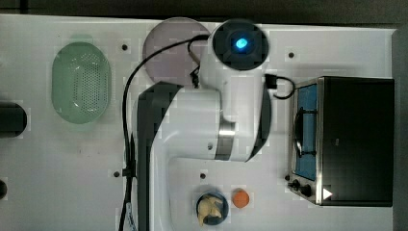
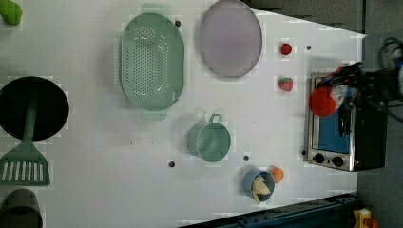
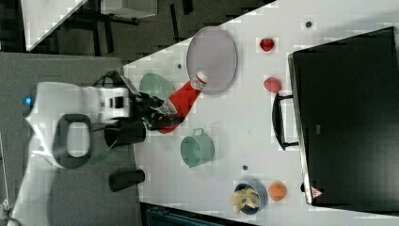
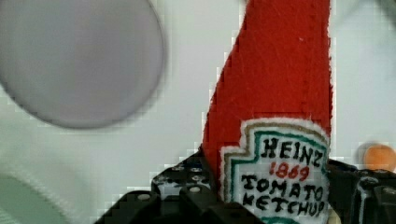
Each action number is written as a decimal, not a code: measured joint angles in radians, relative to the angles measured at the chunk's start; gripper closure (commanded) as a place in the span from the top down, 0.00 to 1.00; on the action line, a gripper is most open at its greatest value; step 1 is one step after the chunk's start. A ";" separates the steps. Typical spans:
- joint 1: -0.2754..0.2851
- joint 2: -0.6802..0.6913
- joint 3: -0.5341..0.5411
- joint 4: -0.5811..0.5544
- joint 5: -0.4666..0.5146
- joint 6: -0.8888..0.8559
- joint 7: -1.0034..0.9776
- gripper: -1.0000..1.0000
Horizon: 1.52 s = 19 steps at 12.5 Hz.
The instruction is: Pick Ketchup from oven and place it on table.
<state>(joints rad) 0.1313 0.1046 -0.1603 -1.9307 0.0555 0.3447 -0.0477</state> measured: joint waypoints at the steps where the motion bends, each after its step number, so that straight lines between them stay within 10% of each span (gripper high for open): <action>1: 0.004 -0.001 0.004 -0.061 0.007 0.042 0.002 0.64; 7: 0.014 0.075 -0.010 -0.339 -0.006 0.407 0.022 0.64; 10: 0.017 0.175 -0.035 -0.341 0.017 0.506 0.022 0.67; 13: 0.003 0.251 -0.039 -0.362 0.001 0.545 0.022 0.99; 19: 0.008 0.193 0.004 -0.325 0.000 0.513 0.022 1.00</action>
<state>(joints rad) 0.1390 0.2981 -0.1559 -2.2559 0.0554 0.8579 -0.0255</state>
